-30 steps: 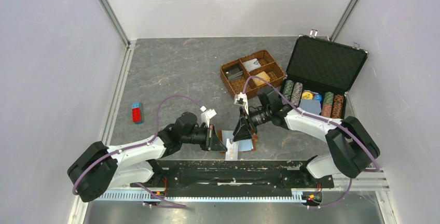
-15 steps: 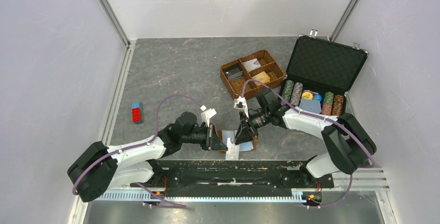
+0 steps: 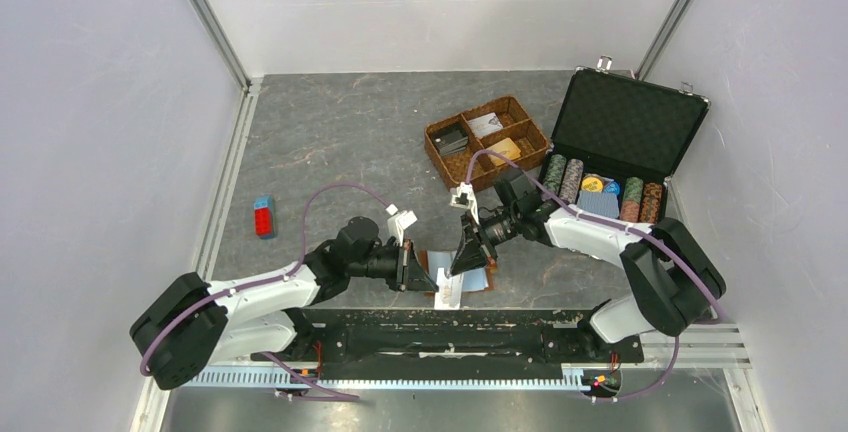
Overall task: Take the credit cards out of the card holder
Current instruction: Place the credit card in the storage box.
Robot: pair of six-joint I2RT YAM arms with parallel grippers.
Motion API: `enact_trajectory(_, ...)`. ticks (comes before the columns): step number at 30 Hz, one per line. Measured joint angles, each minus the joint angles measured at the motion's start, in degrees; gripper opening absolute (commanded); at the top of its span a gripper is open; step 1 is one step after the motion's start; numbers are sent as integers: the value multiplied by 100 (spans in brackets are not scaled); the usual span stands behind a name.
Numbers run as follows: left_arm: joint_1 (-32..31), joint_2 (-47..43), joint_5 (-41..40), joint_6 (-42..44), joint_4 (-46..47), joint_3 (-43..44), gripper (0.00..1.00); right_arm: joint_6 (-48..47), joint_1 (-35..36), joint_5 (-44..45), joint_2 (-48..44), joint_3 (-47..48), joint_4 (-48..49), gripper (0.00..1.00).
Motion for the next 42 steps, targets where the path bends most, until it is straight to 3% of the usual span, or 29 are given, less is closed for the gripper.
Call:
enact_trajectory(3, 9, 2, -39, 2, -59, -2, 18, 118, 0, -9, -28, 0, 2, 0)
enact_trajectory(7, 24, -35, -197, 24, -275, 59, 54, 293, -24, 85, -229, 0, 26, 0)
enact_trajectory(9, 24, -116, -289, 61, -487, 138, 67, 380, -83, 138, -365, 11, 63, 0)
enact_trajectory(12, 24, -302, -509, 151, -931, 343, 78, 557, -247, 229, -535, 103, 122, 0)
enact_trajectory(14, 24, -422, -828, 262, -1475, 610, 98, 688, -380, 297, -629, 195, 144, 0)
enact_trajectory(24, 24, -1305, -2398, 992, -3716, 1987, 100, 1014, -1200, 752, -695, 623, 92, 0)
enact_trajectory(30, 24, -1742, -3469, 1473, -4955, 2846, 100, 1261, -1582, 1523, -251, 1244, -57, 0)
enact_trajectory(42, 24, -2203, -4566, 1985, -5901, 3080, 100, 1912, -2371, 3379, 1145, 3346, -7, 0)
